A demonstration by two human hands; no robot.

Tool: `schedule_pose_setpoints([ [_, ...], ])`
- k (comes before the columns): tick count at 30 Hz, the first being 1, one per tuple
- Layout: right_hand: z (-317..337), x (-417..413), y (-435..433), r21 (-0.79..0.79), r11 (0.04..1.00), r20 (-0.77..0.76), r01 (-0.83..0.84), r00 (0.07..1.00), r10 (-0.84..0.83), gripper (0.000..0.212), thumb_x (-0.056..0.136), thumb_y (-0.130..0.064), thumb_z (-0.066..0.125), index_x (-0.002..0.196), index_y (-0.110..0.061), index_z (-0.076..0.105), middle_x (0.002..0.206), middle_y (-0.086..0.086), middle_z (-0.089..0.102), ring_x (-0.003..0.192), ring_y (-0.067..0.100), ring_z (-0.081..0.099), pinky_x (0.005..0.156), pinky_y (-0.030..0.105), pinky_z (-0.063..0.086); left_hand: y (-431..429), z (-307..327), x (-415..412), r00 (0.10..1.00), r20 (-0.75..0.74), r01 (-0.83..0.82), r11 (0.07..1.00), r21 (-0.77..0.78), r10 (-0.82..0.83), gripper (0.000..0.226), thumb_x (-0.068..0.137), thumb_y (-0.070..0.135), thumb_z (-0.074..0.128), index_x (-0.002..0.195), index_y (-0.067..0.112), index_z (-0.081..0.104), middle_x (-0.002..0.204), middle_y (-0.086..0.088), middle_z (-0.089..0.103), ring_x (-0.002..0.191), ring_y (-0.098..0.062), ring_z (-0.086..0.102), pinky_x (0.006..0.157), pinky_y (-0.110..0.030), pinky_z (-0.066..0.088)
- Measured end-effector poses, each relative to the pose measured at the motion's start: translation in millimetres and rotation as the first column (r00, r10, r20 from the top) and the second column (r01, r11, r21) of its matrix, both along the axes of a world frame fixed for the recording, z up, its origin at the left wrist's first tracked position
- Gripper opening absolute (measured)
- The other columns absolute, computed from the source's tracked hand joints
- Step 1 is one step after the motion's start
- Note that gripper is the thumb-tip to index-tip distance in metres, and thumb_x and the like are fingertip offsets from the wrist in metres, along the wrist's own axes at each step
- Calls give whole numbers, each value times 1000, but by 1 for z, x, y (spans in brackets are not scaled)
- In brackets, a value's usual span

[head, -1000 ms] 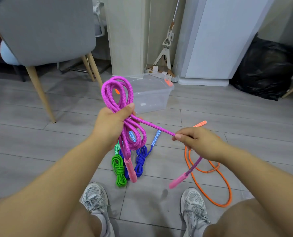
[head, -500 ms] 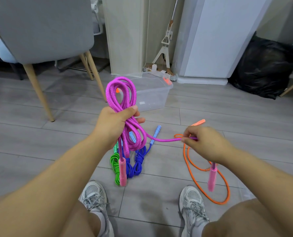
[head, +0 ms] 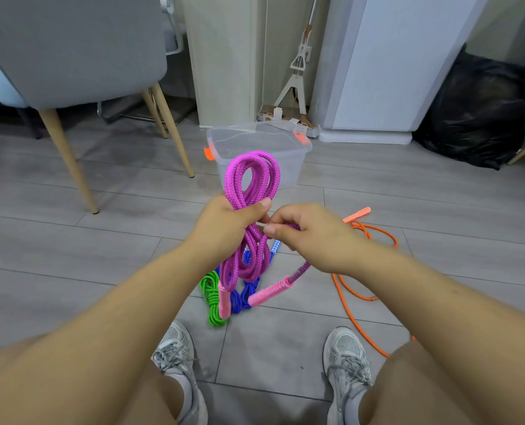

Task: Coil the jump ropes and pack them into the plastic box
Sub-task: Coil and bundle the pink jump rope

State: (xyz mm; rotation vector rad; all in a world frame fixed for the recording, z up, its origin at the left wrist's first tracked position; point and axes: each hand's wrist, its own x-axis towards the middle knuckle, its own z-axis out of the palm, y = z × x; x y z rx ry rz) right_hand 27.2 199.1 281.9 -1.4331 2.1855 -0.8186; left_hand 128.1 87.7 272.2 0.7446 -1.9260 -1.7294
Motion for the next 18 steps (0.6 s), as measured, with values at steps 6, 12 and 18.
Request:
schedule_pose_setpoints([
  [6, -4, 3, -5, -30, 1000, 5, 7, 1000, -7, 12, 88, -31, 60, 77, -26, 59, 54, -17, 52, 54, -5, 49, 51, 10, 33, -1, -2, 1, 1000, 19, 0, 1000, 15, 0, 24, 90, 17, 60, 70, 3, 62, 55, -5, 58, 56, -21, 51, 60, -31, 43],
  [12, -2, -4, 5, -17, 1000, 13, 20, 1000, -20, 7, 87, -29, 63, 81, -27, 62, 66, -15, 57, 64, -3, 55, 60, 11, 41, -5, 3, 3, 998, 40, -48, 999, 17, 48, 22, 91, 20, 59, 73, 7, 58, 58, -4, 55, 35, -6, 52, 43, -16, 43],
  [18, -10, -21, 27, 180, 983, -80, 18, 997, -3, 13, 91, -32, 57, 79, -27, 61, 65, -8, 58, 61, 4, 54, 60, 19, 41, -20, 3, 8, 988, 65, -132, 986, -101, 139, 28, 91, 25, 59, 67, 10, 55, 59, -1, 54, 41, -10, 52, 49, -23, 42],
])
